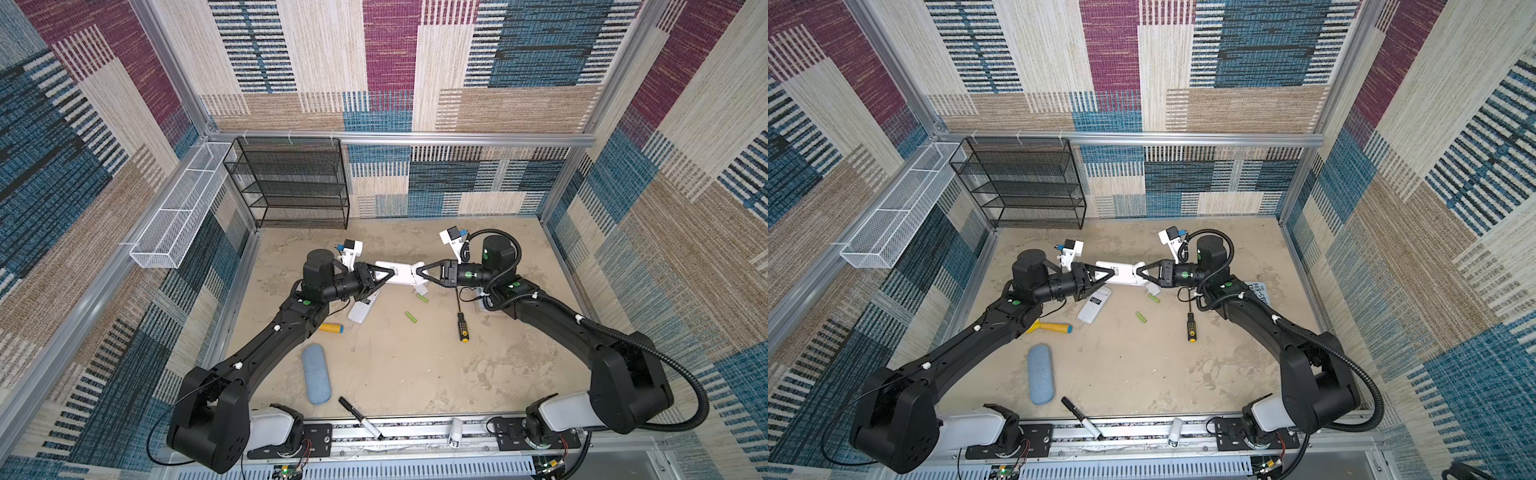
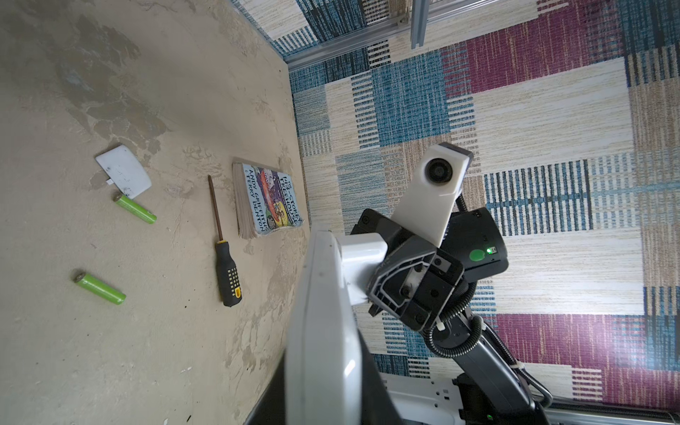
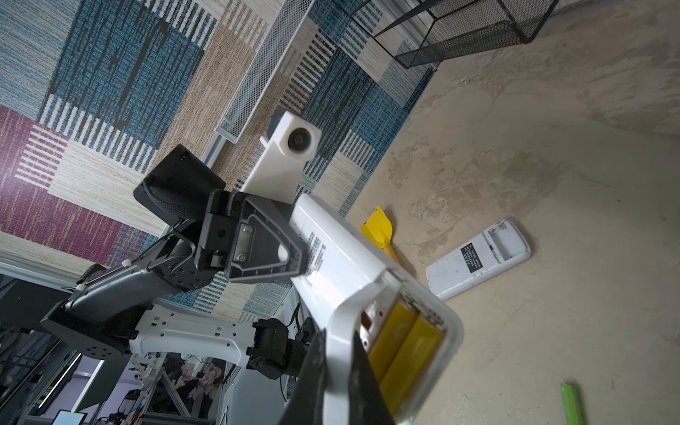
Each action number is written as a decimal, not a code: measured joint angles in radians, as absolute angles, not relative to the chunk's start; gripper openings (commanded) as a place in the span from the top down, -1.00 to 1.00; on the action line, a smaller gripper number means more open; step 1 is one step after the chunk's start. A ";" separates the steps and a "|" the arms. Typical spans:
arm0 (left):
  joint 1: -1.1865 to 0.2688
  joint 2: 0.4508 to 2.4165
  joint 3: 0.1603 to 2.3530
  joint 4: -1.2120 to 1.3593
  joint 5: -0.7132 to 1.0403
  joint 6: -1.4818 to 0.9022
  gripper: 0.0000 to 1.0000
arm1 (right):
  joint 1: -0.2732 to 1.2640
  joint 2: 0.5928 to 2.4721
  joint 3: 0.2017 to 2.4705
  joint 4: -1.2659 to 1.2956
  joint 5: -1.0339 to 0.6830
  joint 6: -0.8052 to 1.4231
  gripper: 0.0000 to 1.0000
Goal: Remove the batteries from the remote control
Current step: 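Slide the battery cover off with the right gripper, away from the left gripper, then drop the battery cover onto the table and draw the right gripper back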
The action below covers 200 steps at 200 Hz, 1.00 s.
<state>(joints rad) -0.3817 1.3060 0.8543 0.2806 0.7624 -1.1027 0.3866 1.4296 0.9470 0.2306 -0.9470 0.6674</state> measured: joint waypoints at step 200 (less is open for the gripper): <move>-0.338 1.296 0.847 0.084 0.729 -0.953 1.00 | 0.333 1.341 0.757 0.157 -0.851 0.582 0.83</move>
